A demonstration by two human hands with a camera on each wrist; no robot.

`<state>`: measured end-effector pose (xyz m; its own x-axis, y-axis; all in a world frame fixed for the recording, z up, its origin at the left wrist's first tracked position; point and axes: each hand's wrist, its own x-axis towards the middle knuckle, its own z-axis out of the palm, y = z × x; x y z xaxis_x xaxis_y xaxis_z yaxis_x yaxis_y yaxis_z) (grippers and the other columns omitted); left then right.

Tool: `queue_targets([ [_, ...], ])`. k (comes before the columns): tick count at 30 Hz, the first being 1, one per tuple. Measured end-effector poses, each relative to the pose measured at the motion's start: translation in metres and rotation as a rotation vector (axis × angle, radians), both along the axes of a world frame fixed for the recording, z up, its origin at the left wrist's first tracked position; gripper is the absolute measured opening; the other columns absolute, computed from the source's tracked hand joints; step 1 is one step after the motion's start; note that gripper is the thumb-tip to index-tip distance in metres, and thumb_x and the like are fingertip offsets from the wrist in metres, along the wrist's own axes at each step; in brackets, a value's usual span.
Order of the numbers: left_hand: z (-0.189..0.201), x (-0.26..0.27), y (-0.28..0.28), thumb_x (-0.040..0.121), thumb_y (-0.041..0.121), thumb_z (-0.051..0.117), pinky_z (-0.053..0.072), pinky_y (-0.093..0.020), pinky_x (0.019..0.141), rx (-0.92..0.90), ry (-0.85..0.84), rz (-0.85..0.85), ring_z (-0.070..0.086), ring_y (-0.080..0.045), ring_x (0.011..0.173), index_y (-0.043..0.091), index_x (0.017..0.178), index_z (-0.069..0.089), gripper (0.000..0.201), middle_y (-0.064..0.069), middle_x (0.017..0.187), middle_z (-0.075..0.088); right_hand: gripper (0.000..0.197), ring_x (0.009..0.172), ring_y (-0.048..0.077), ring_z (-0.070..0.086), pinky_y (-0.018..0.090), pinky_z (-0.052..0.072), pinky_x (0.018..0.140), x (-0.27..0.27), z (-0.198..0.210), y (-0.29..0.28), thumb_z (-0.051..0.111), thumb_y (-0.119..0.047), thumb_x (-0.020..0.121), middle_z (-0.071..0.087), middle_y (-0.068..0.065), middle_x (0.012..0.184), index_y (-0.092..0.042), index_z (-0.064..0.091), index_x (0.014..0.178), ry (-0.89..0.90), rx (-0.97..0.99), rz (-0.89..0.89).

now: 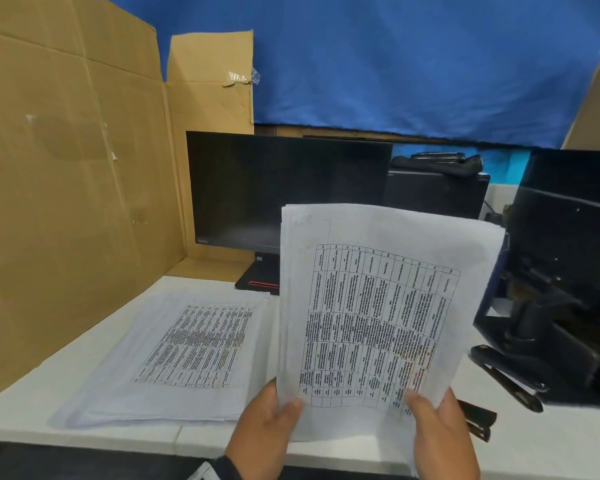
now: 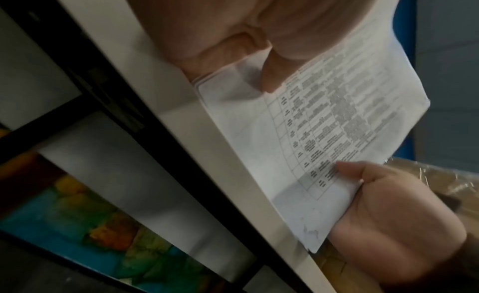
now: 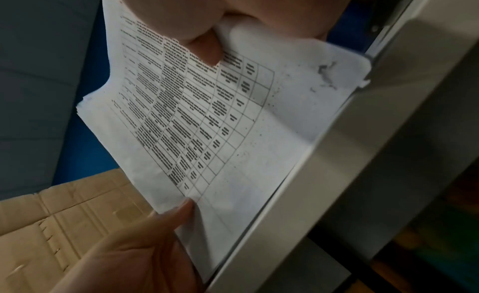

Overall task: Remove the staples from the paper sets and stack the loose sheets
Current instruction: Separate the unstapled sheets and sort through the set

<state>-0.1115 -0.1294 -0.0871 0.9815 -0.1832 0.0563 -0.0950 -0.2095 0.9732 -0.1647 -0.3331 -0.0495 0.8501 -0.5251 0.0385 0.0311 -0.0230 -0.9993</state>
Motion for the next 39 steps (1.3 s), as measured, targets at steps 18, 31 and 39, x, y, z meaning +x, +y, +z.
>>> queue_targets([
  [18,0.126,-0.018,0.052,0.099,0.016,0.049,0.045,-0.037,0.06,0.716,-0.449,0.064,0.058,-0.031,0.069,0.018,0.078,0.052,0.021,-0.005,0.066,0.057,0.054,0.153,0.029,0.024,0.051,0.02,0.123,-0.029,0.052,-0.002,0.051,0.0,0.086,0.048,0.011,0.149,-0.011,0.049,0.139,-0.603,-1.358,-0.125],
  [31,0.11,-0.015,0.044,0.094,0.039,0.065,0.041,-0.035,0.111,0.484,-0.888,0.197,0.048,-0.016,0.133,0.023,0.145,0.049,0.056,0.002,0.143,0.054,0.014,0.061,0.031,0.053,0.034,0.04,0.064,-0.046,0.086,-0.012,0.07,-0.005,0.081,0.059,0.005,0.066,-0.015,0.064,0.088,-0.243,-1.321,-0.198],
  [39,0.096,-0.012,0.023,0.08,0.036,0.075,0.042,-0.052,0.117,-0.369,-0.102,-0.051,0.06,-0.019,0.131,0.03,0.151,0.04,0.08,-0.006,0.14,0.064,0.018,0.095,0.029,0.074,0.048,0.058,0.086,-0.023,0.079,-0.035,0.069,-0.009,0.092,0.078,0.004,0.094,-0.025,0.065,0.086,-0.335,-0.135,-0.08],
])
